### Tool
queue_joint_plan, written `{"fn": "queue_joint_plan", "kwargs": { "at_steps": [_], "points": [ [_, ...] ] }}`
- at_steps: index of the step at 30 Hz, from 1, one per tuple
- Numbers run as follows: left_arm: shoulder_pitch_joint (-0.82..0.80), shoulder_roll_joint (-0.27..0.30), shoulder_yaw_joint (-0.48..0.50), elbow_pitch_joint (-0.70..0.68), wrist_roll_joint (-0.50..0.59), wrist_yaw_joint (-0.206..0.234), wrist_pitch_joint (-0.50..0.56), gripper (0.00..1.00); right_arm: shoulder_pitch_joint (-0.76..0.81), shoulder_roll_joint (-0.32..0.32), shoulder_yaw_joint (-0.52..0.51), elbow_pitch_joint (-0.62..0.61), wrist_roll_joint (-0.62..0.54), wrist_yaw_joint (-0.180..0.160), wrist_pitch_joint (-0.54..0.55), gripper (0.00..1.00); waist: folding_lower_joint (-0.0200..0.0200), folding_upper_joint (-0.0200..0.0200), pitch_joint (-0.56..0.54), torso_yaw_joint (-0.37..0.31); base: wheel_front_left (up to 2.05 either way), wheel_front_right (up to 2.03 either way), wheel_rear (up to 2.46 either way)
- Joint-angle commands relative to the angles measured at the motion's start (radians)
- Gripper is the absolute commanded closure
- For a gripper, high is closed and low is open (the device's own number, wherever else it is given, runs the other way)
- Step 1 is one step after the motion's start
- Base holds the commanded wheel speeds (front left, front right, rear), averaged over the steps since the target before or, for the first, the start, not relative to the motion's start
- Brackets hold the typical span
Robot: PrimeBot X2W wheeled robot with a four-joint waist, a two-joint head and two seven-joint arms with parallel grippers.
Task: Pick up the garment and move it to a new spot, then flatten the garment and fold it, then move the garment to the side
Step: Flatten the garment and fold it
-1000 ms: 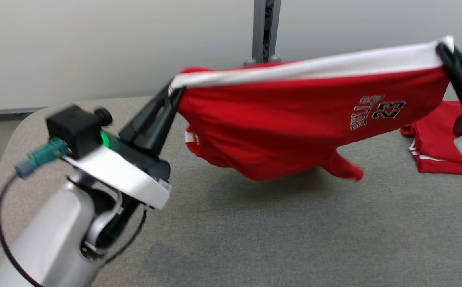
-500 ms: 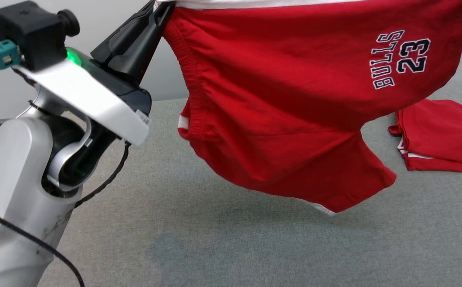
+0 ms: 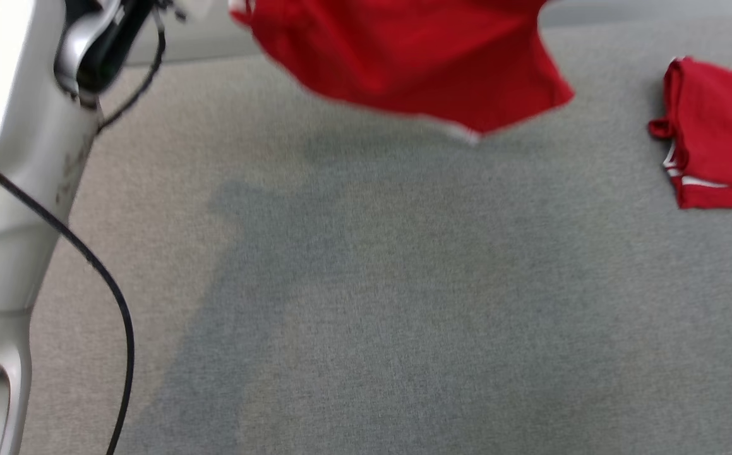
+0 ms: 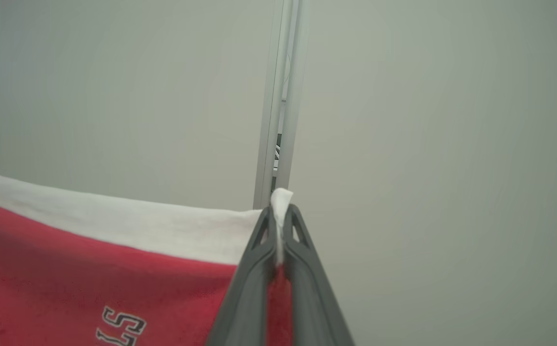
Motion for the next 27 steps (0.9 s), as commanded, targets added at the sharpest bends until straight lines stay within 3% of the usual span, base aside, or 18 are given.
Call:
{"fn": "queue_joint_plan", "kwargs": {
  "at_steps": [1,6,8,12,16,21,25,27],
  "points": [
    [-0.078,-0.015,-0.015,0.078,0.039,-0.005,-0.059,1.0,-0.075,0.02,-0.001,0.068,-0.025,0.0,-0.048,1.0,0.0,0.0,0.135,0.003,0.0,0.0,0.0],
    [-0.283,-0.049,-0.041,0.287,0.13,-0.01,-0.255,1.0,-0.276,0.067,-0.022,0.207,-0.109,0.0,-0.118,1.0,0.0,0.0,0.253,-0.005,0.0,0.0,0.0],
    [-0.317,-0.054,-0.038,0.32,0.143,-0.006,-0.283,1.0,-0.307,0.07,-0.04,0.213,-0.132,0.0,-0.12,1.0,0.0,0.0,0.277,-0.007,0.0,0.0,0.0],
    [-0.41,-0.079,-0.004,0.395,0.185,0.022,-0.327,1.0,-0.346,0.082,-0.178,0.148,-0.247,0.0,-0.121,1.0,0.0,0.0,0.357,-0.011,0.0,0.0,0.0],
    [-0.41,-0.093,0.056,0.337,0.226,0.019,-0.329,1.0,-0.308,0.103,-0.298,0.062,-0.34,0.0,-0.121,1.0,0.0,0.0,0.427,-0.01,0.0,0.0,0.0],
    [-0.306,-0.117,0.079,0.265,0.255,-0.007,-0.329,1.0,-0.19,0.121,-0.34,-0.02,-0.388,0.0,-0.121,1.0,0.0,0.0,0.47,0.003,0.0,0.0,0.0],
    [-0.187,-0.125,0.033,0.189,0.25,-0.014,-0.329,1.0,-0.074,0.116,-0.349,-0.086,-0.379,0.0,-0.121,1.0,0.0,0.0,0.475,0.01,0.0,0.0,0.0],
    [-0.11,-0.101,-0.012,0.133,0.236,-0.015,-0.329,1.0,-0.007,0.106,-0.352,-0.128,-0.369,0.0,-0.121,1.0,0.0,0.0,0.466,0.009,0.0,0.0,0.0]
  ]
}}
